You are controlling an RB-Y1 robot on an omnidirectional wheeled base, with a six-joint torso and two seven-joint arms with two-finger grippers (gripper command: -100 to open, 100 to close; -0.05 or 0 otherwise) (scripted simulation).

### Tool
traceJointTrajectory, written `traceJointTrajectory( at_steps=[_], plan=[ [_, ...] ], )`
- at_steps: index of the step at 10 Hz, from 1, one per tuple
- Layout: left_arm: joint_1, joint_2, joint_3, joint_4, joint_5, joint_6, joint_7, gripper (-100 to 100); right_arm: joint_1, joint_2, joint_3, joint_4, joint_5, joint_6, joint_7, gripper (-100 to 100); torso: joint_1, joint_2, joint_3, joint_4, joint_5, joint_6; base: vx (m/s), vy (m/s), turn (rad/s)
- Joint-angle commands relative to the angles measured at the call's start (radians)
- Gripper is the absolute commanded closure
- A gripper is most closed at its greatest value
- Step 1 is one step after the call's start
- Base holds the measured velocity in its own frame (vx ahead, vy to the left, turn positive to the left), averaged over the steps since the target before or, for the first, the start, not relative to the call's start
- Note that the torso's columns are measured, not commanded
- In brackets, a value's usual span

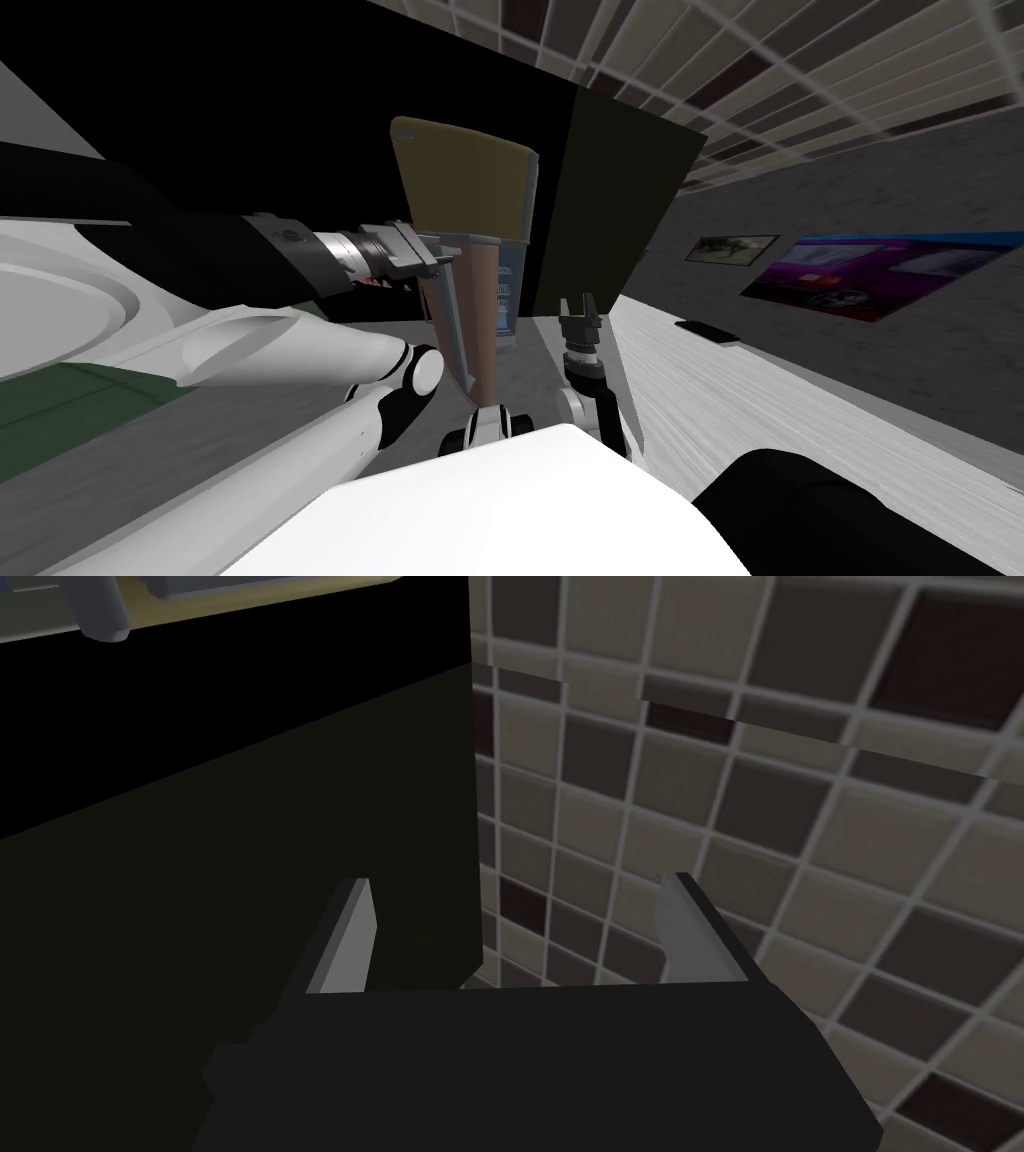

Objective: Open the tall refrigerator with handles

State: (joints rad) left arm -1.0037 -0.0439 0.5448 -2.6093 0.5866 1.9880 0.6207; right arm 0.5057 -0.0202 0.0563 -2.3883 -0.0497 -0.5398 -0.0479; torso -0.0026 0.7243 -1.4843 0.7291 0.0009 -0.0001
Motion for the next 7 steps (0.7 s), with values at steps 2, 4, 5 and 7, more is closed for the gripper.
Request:
traceJointTrajectory(
  at_steps=[2,4,5,7],
  plan=[
    [0.017,0.036,0.008,-0.001,0.09,-0.01,0.049,100,0.0,0.0,0.0,0.0,0.0,0.0,0.0,0,0.014,0.006,0.003,0.003,0.004,-0.001,-0.05,0.252,-0.138],
    [0.035,0.071,0.016,-0.002,0.162,-0.02,0.099,100,0.0,0.0,0.0,0.0,0.0,0.0,0.0,0,0.016,0.001,-0.002,0.003,0.005,-0.003,-0.063,0.271,-0.14],
    [0.035,0.071,0.016,-0.002,0.179,-0.02,0.099,100,0.0,0.0,0.0,0.0,0.0,0.0,0.0,0,0.017,-0.001,-0.003,0.002,0.005,-0.003,-0.081,0.247,-0.061],
    [0.052,0.107,0.024,-0.004,0.254,-0.03,0.148,100,0.0,0.0,0.0,0.0,0.0,0.0,0.0,0,0.011,-0.004,-0.005,0.001,0.003,-0.002,-0.085,0.272,-0.141]
  ],
)
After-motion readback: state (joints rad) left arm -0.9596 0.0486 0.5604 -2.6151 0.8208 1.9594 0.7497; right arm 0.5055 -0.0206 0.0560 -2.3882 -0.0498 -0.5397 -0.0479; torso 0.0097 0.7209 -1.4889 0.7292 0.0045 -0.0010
